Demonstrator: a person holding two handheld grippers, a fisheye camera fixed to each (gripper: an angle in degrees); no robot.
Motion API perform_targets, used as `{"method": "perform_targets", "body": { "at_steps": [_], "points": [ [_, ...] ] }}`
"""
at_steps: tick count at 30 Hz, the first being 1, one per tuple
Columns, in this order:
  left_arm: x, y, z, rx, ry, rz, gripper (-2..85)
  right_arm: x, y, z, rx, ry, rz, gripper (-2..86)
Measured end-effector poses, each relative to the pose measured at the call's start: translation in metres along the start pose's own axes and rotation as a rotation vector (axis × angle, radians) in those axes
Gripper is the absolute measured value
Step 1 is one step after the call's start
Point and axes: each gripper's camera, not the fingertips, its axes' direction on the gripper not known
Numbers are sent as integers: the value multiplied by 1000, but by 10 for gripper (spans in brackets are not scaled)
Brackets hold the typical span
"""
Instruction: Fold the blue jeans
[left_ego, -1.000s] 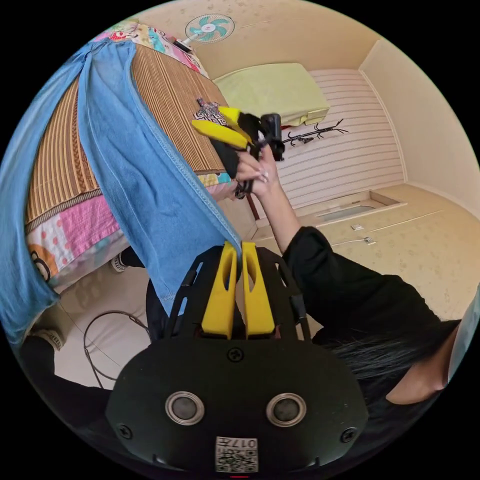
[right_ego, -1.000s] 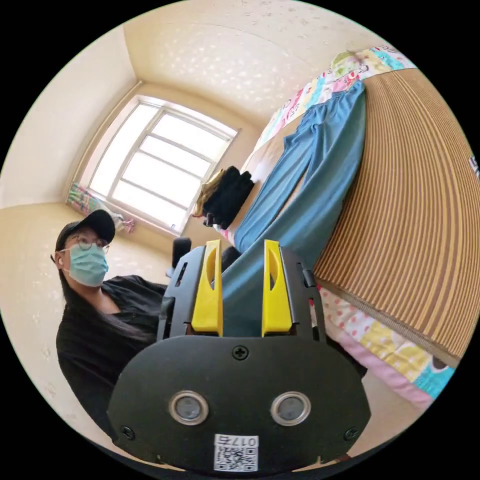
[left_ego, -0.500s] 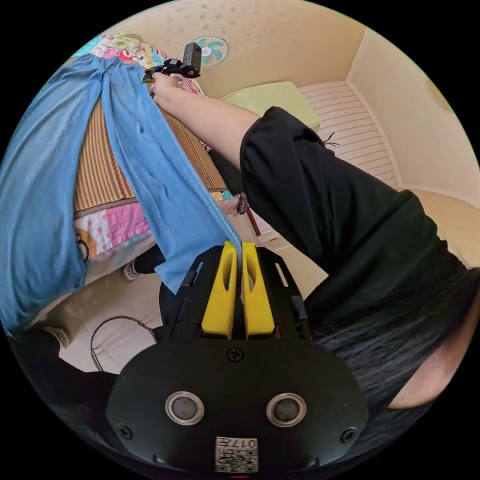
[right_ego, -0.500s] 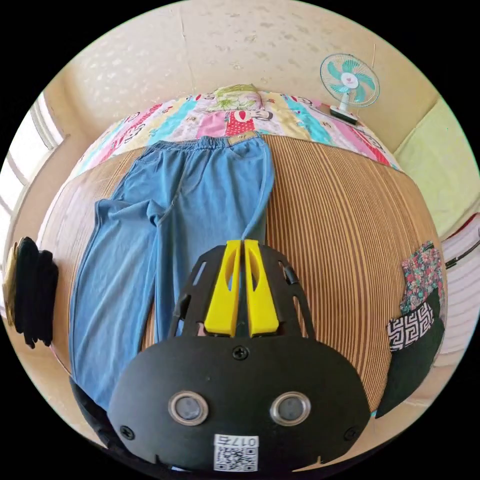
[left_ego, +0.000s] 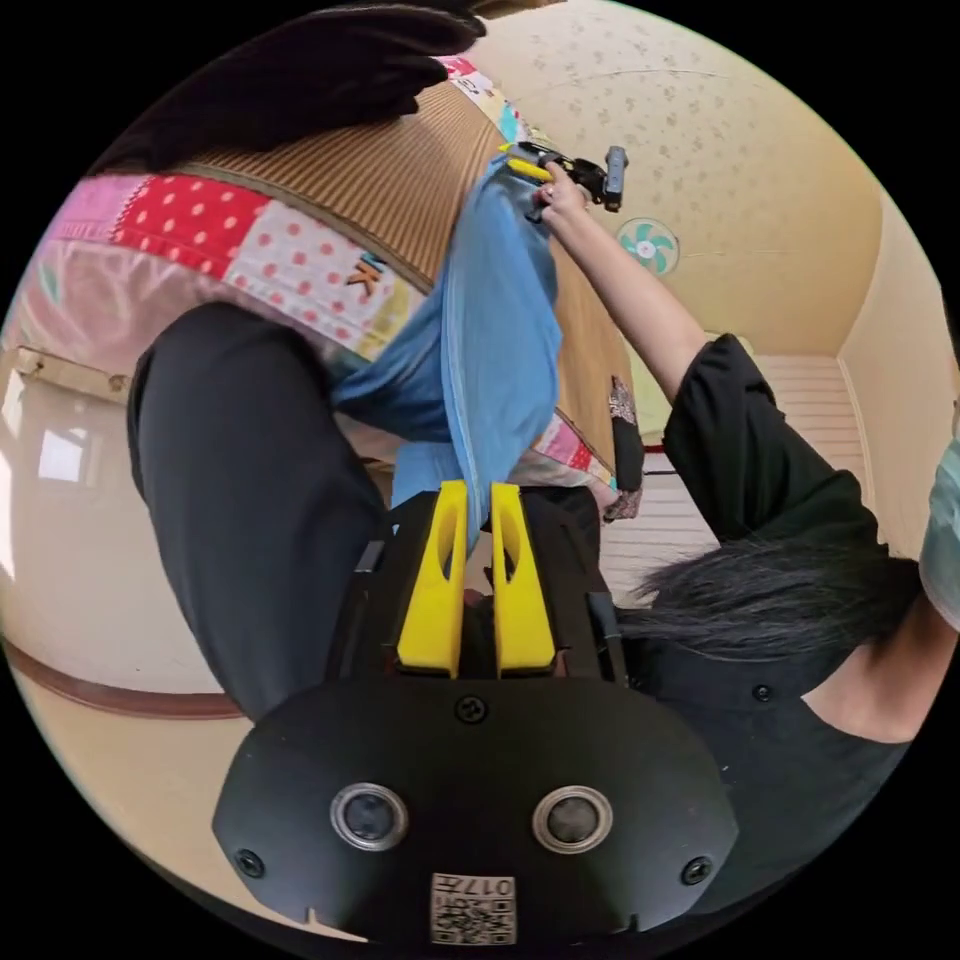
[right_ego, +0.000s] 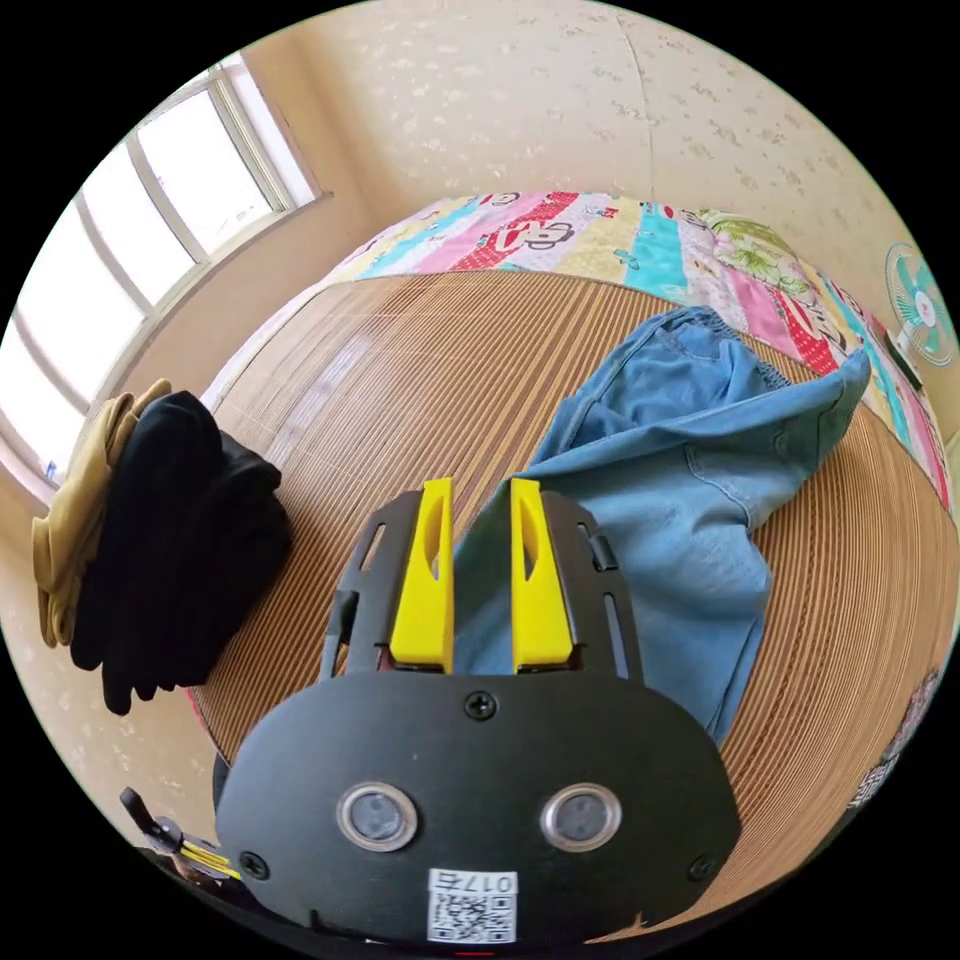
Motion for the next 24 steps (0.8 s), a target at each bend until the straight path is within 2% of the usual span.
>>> {"method": "perform_targets", "body": {
  "at_steps": [3, 5, 9, 13, 16, 17, 20, 22, 24],
  "points": [
    [-13, -5, -13, 96, -50, -27, 66, 4, 34, -7, -8, 7, -8, 81],
    [-11, -14, -18, 143, -87, -12, 79, 13, 85, -44, 24, -21, -65, 84],
    [8, -72, 0, 148, -94, 130, 107, 52, 185, -102, 69, -45, -52, 102],
    [39, -136, 38, 153, -98, 279, 111, 103, 299, -120, 27, -185, 92, 125],
    [52, -162, 85, 33, -166, 285, 89, 106, 362, -119, 12, -221, 116, 102],
    [55, -162, 93, 20, -164, 289, 76, 101, 381, -123, 3, -258, 96, 67],
    [61, -143, 118, -47, -170, 260, 38, 99, 421, -143, -19, -318, 50, 35],
    [65, -118, 136, -193, -142, 256, 26, 112, 443, -164, -57, -369, 43, 30],
    [65, -97, 143, -260, -128, 230, 19, 130, 465, -184, -92, -440, 39, 29]
  ]
}}
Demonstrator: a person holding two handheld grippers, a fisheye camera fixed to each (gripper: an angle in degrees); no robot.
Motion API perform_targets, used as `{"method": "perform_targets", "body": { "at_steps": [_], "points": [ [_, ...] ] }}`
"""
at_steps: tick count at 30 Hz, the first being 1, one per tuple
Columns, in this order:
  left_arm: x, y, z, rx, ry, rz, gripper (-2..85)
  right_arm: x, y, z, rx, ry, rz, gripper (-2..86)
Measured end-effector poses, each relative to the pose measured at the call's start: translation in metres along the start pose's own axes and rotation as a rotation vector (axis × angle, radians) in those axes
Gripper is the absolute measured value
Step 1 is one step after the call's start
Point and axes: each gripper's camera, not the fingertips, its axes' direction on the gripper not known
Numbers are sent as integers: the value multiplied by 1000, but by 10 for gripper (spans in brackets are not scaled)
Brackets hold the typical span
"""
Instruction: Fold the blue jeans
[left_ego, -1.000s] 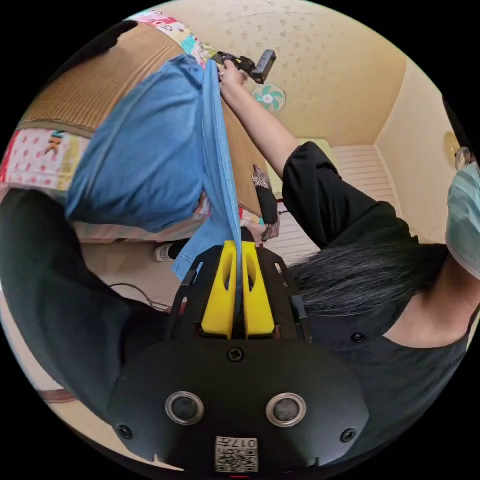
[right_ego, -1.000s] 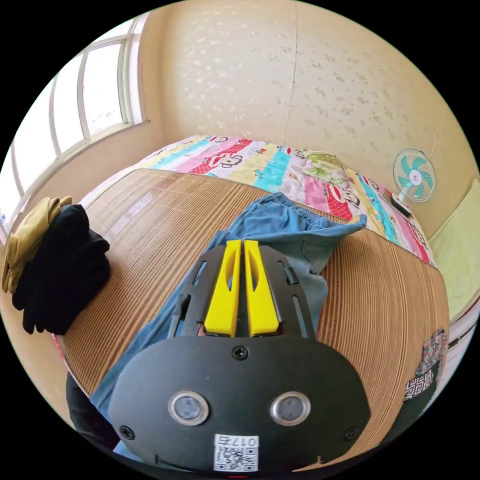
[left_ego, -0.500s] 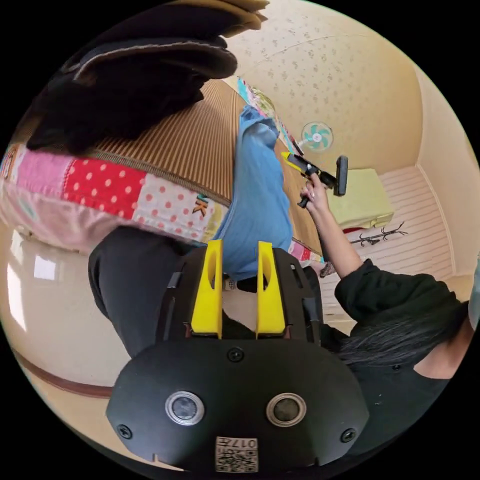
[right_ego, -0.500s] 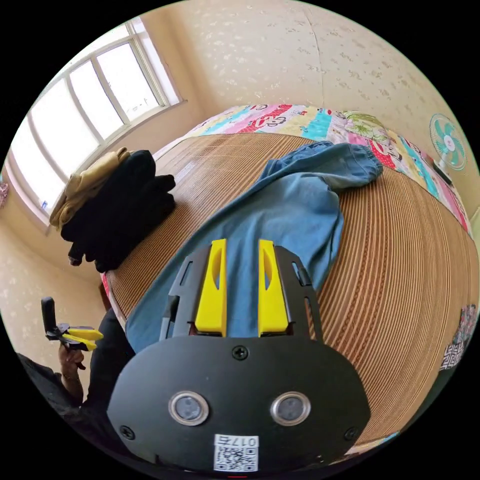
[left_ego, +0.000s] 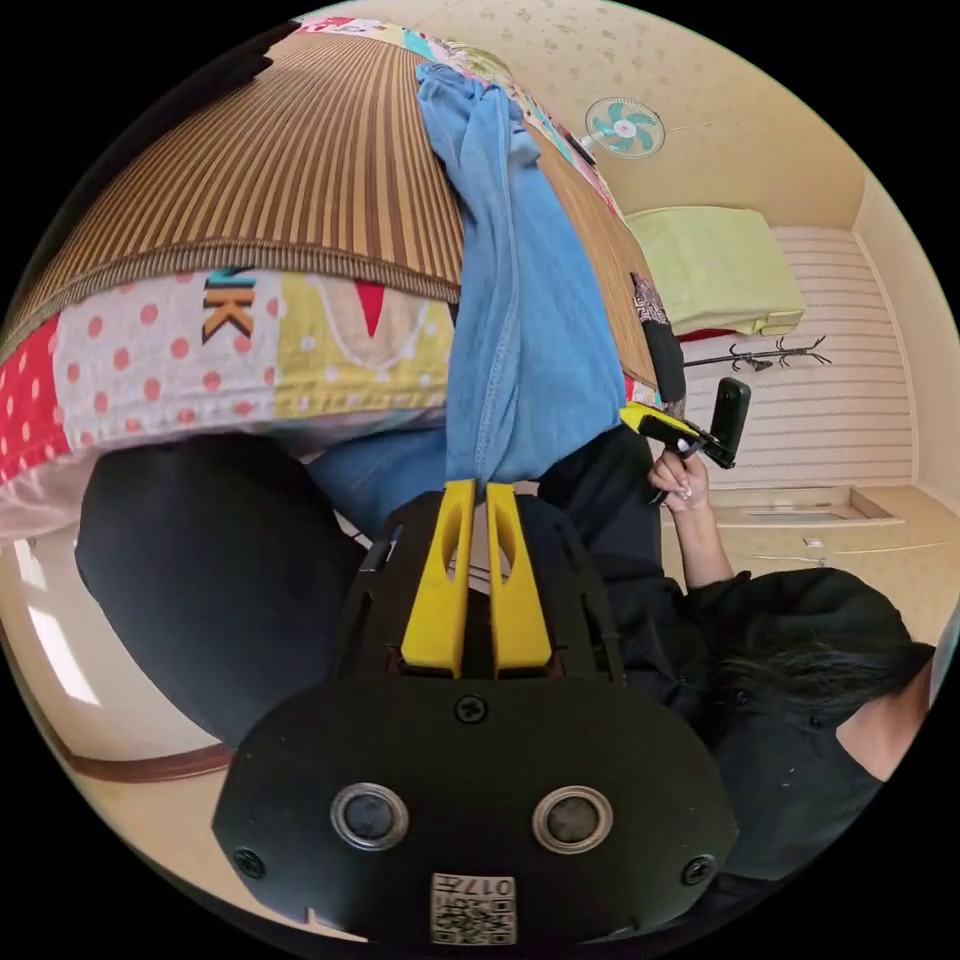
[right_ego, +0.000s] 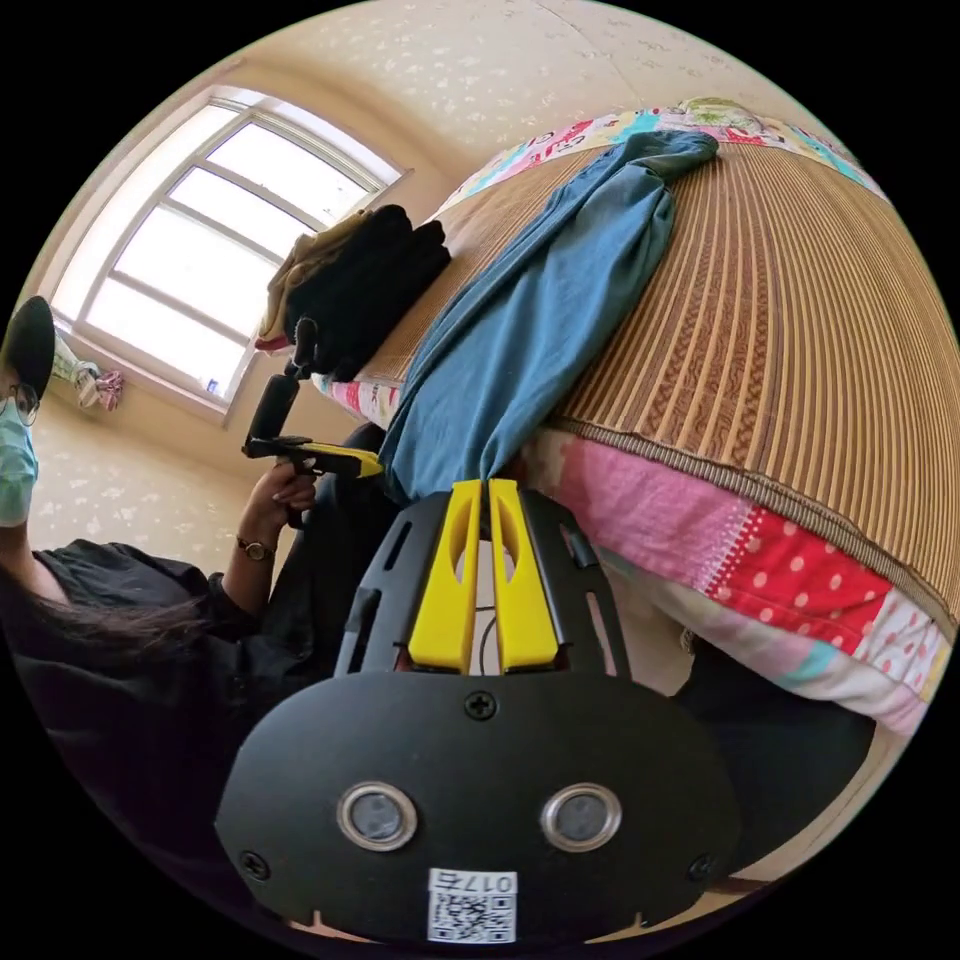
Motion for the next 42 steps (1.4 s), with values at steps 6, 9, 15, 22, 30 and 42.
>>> {"method": "perform_targets", "body": {
  "at_steps": [6, 9, 15, 22, 30, 42],
  "points": [
    [19, 17, -18, 206, 29, -31, 104, 44, 42, -68, 89, -24, 85, 67],
    [45, -15, -17, 253, -38, 48, 152, 65, 26, -86, 169, -82, 135, 98],
    [103, -48, 23, 275, -404, 85, 134, 81, -13, -87, 202, 13, 241, 86],
    [95, -3, -1, 392, -208, -14, 13, 83, 12, -99, 190, -110, 195, 89],
    [62, 24, -34, 429, 207, 15, 137, 102, 9, -134, 266, -225, 227, 106],
    [174, 103, -88, 392, 221, 321, 13, 54, 10, -200, 302, -578, -23, 31]
  ]
}}
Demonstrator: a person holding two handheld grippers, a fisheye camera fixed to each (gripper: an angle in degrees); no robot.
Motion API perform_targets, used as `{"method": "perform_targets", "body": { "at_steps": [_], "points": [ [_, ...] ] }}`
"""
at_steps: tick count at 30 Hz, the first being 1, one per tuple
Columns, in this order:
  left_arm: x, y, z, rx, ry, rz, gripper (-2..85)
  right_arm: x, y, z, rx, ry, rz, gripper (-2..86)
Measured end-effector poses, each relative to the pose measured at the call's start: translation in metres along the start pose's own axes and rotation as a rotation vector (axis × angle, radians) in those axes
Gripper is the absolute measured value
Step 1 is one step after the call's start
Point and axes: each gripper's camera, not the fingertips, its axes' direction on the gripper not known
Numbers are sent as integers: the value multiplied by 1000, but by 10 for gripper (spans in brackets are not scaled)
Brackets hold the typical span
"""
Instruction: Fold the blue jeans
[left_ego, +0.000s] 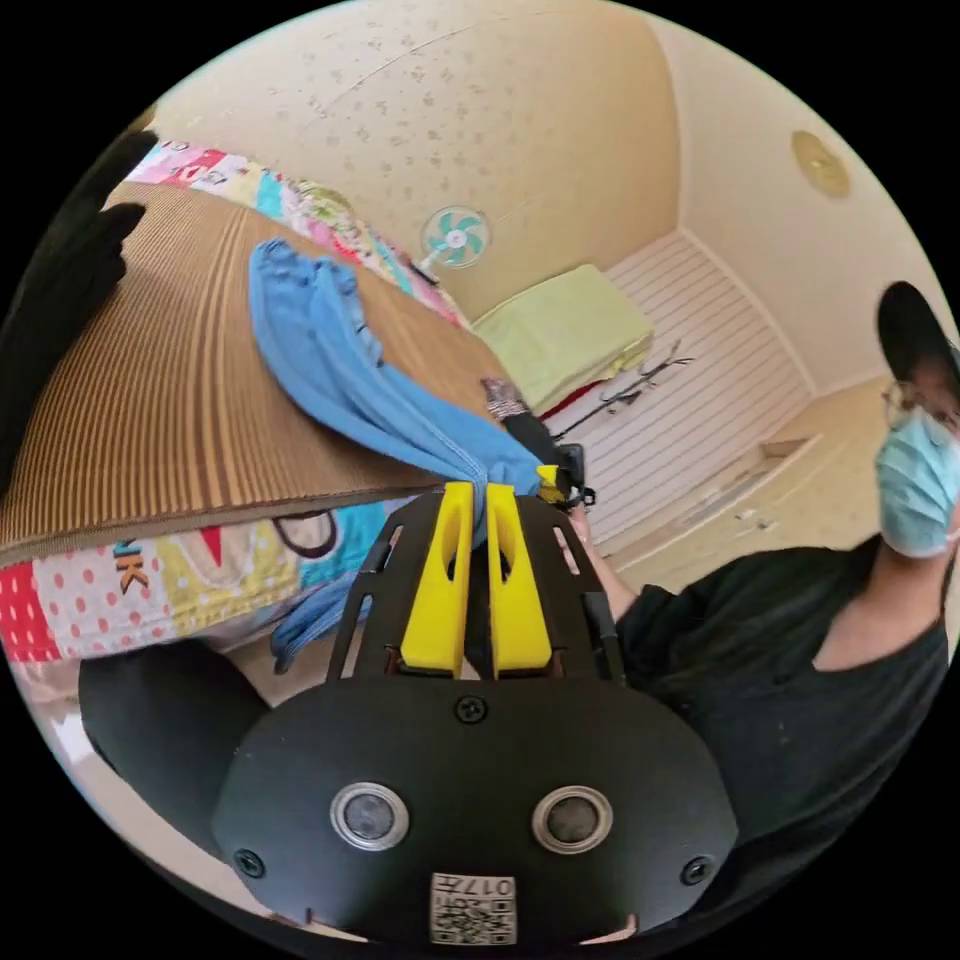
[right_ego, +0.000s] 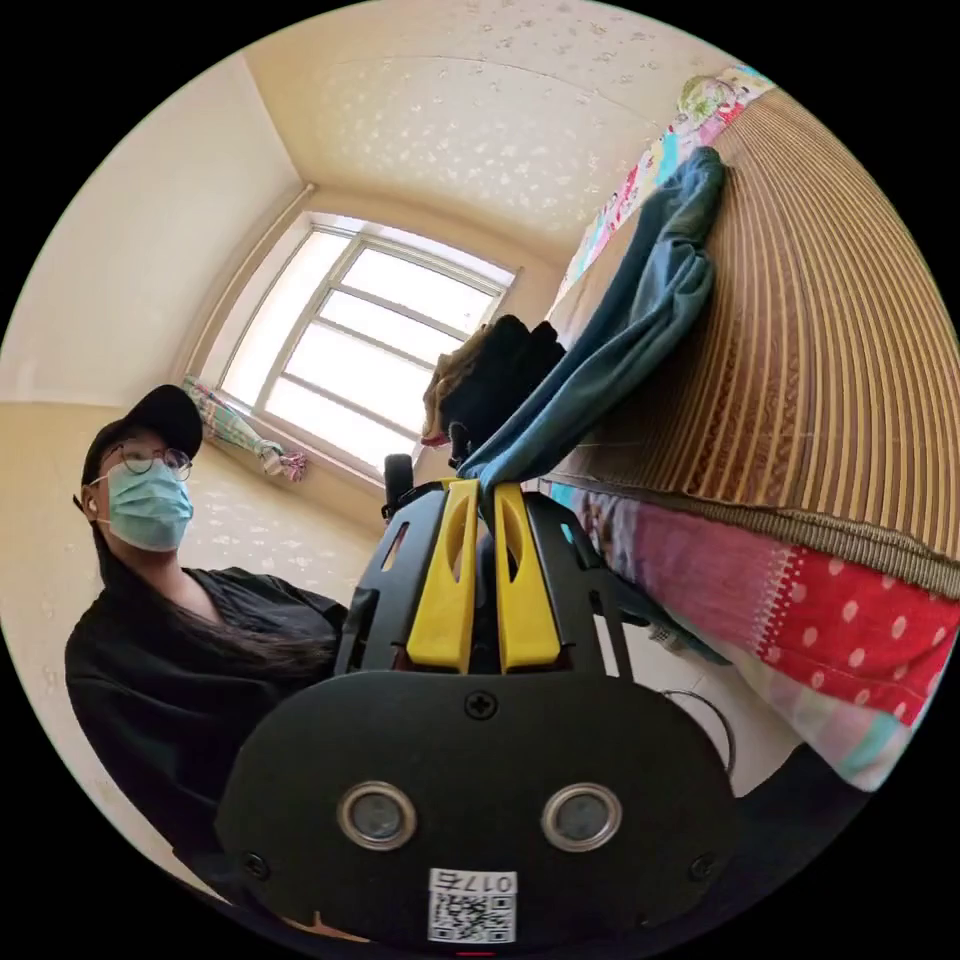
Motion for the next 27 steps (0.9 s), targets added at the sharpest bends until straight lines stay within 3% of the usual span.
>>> {"method": "perform_targets", "body": {
  "at_steps": [4, 6, 10, 13, 17, 23, 27],
  "points": [
    [84, -7, -87, 225, 506, 272, 5, -134, -6, -56, 129, -290, -346, 25],
    [123, -26, -102, 242, 672, 359, 2, -197, -22, -67, 106, -368, -491, 23],
    [230, -74, -143, 308, 791, 583, -1, -342, -59, -85, 132, -287, -743, 21],
    [291, -108, -174, 383, 697, 601, -2, -420, -85, -96, 166, -238, -827, 19],
    [327, -161, -186, 428, 402, 551, -3, -464, -142, -102, 222, -32, -655, 20],
    [268, -287, -131, 306, 264, 300, -3, -419, -251, -77, 260, 421, -607, 19],
    [227, -346, -92, 298, 144, 231, -2, -373, -321, -58, 247, 566, -569, 19]
  ]
}}
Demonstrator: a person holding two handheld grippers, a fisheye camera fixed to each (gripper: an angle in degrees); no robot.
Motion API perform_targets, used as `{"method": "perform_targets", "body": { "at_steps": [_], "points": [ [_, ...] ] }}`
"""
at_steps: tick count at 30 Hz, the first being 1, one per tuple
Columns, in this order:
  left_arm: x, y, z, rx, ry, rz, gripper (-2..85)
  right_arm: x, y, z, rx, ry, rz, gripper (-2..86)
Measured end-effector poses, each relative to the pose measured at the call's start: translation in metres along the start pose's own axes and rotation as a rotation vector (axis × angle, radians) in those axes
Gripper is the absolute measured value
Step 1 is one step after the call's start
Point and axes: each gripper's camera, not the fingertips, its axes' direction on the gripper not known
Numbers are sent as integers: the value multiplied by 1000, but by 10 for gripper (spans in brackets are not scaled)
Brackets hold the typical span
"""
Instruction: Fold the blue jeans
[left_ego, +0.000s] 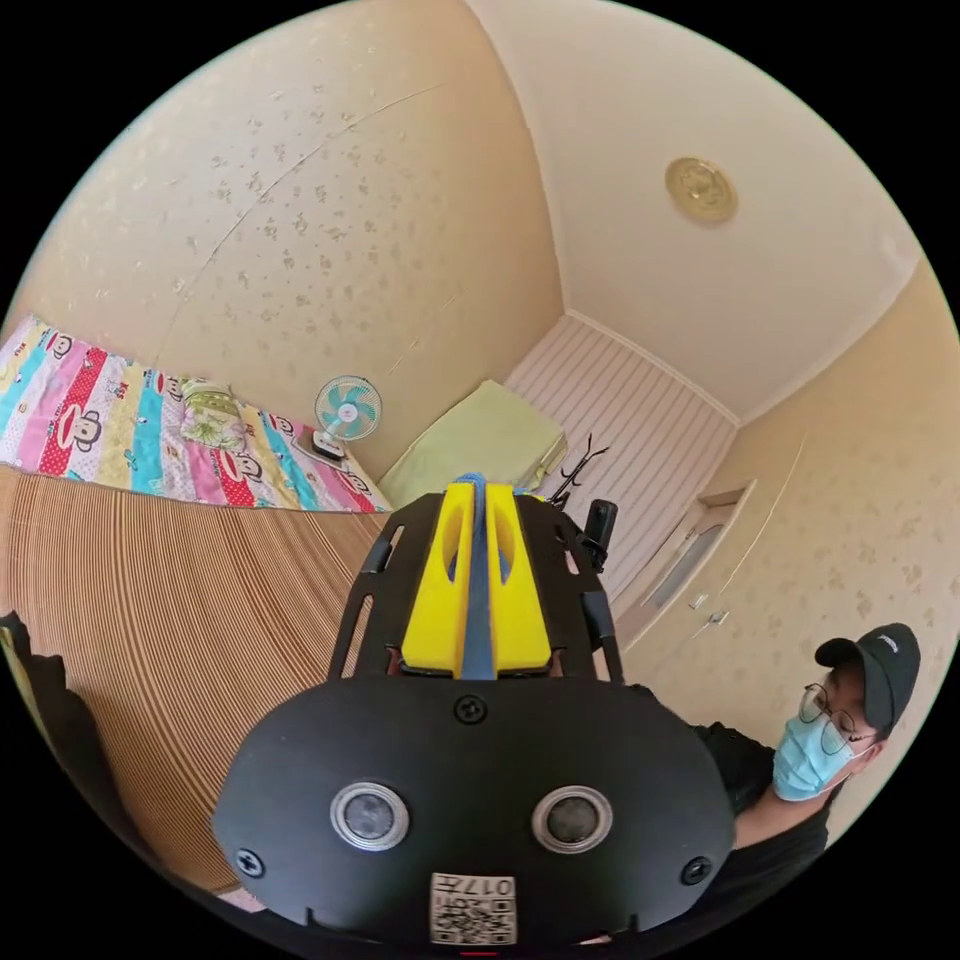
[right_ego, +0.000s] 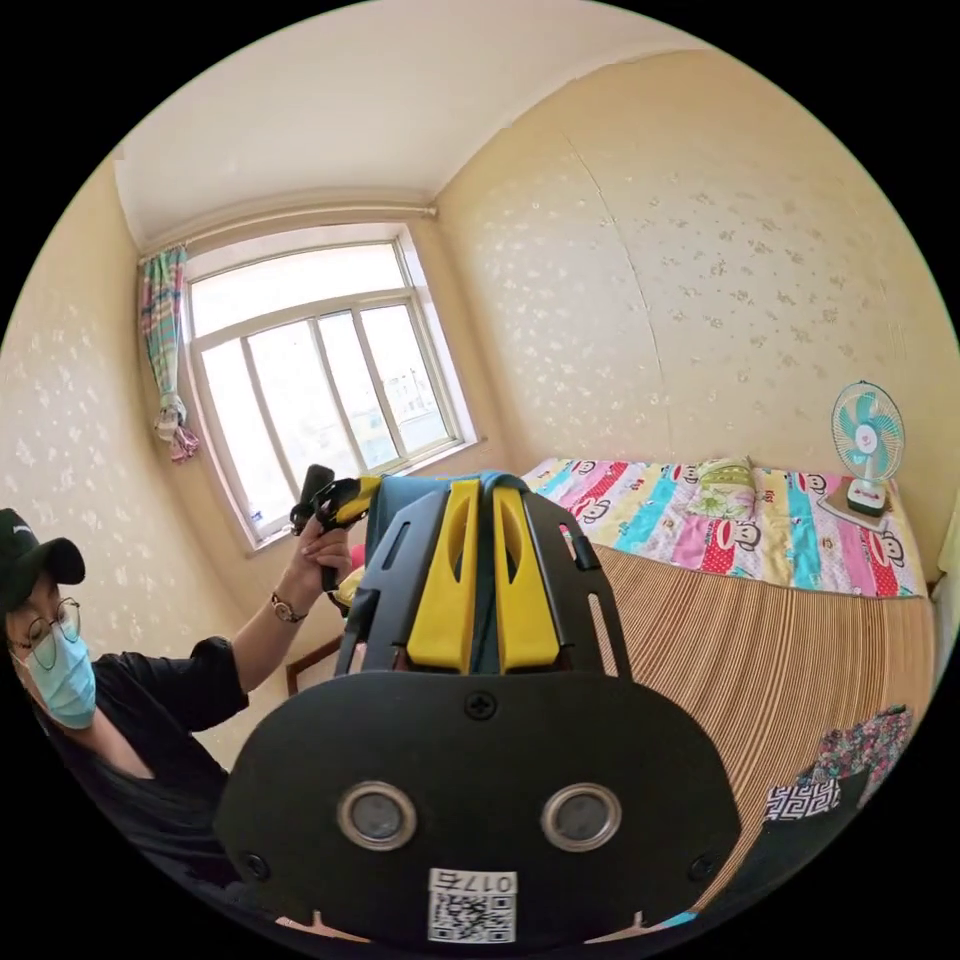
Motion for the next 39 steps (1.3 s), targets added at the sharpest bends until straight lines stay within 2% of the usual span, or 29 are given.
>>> {"method": "perform_targets", "body": {
  "at_steps": [3, 6, 8, 12, 14, 16, 19, 21, 23, 27, 31, 35, 39],
  "points": [
    [-23, 13, 23, -22, -47, 34, -1, 39, 7, 30, -5, -26, 71, 20],
    [-44, 71, 43, -72, -92, 62, 3, 53, 55, 46, -51, -57, 99, 22],
    [-62, 129, 56, -132, -75, 35, 8, 49, 133, 52, -102, -12, 55, 25],
    [-104, 305, 89, -358, -99, -146, 29, 56, 287, 59, -282, -54, 120, 33],
    [-123, 374, 98, -476, -119, -275, 48, 68, 388, 58, -439, -118, 280, 43],
    [-144, 433, 98, -571, -138, -402, 79, 79, 446, 48, -493, -118, 433, 60],
    [-161, 442, 84, -517, -181, -447, 123, 105, 484, 15, -397, -79, 636, 112],
    [-171, 425, 82, -450, -195, -450, 144, 127, 482, 12, -353, -125, 717, 140],
    [-183, 405, 91, -412, -235, -432, 154, 152, 468, 36, -376, -191, 773, 170],
    [-215, 388, 146, -468, -224, -476, 161, 168, 453, 95, -461, -150, 789, 179],
    [-212, 407, 165, -412, -356, -523, 101, 144, 449, 112, -491, 109, 757, 137],
    [-215, 419, 158, -479, -203, -659, 68, 125, 462, 97, -500, -200, 803, 69],
    [-175, 403, 96, -384, 62, -661, 53, 78, 435, 62, -415, -401, 706, 66]
  ]
}}
